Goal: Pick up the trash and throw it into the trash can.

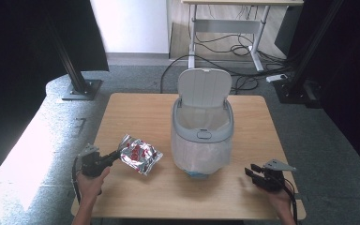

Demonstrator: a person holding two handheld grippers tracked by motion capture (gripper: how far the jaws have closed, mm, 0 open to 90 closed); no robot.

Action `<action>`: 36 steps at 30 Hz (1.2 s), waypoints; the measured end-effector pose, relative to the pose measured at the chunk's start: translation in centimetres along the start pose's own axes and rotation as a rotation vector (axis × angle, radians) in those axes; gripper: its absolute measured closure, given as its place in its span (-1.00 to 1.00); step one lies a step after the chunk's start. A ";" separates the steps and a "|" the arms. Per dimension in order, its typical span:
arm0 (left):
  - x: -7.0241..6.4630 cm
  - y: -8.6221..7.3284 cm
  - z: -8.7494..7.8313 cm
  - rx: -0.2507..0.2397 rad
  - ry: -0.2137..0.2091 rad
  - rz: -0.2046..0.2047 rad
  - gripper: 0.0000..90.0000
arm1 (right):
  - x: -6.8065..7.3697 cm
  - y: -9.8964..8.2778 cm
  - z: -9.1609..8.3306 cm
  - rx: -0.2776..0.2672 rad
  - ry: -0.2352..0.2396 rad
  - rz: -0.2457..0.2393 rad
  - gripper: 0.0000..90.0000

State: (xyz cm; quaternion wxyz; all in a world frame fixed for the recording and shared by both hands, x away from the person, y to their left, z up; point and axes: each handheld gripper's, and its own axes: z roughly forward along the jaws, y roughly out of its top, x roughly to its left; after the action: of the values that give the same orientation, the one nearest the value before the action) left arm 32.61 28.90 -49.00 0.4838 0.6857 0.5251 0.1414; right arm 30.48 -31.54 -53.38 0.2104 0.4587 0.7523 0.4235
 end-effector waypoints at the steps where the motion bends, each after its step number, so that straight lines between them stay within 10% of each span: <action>1: 0.0 0.1 -0.4 -0.006 -0.005 -0.003 0.94 | 0.0 0.0 0.0 0.000 0.000 0.000 0.37; 19: -1.0 2.3 -4.6 -0.116 -0.072 -0.010 0.94 | -0.1 -0.4 0.6 0.040 -0.011 -0.009 0.34; 36: -3.4 3.3 -5.0 -0.107 -0.115 0.046 0.94 | -0.5 -1.1 1.7 0.100 -0.023 -0.010 0.23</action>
State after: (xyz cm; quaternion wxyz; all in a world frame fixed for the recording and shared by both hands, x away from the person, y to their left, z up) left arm 29.66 28.66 -42.80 0.5460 0.6776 0.4722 0.1406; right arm 31.38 -31.46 -55.24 0.1981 0.4697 0.7724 0.3789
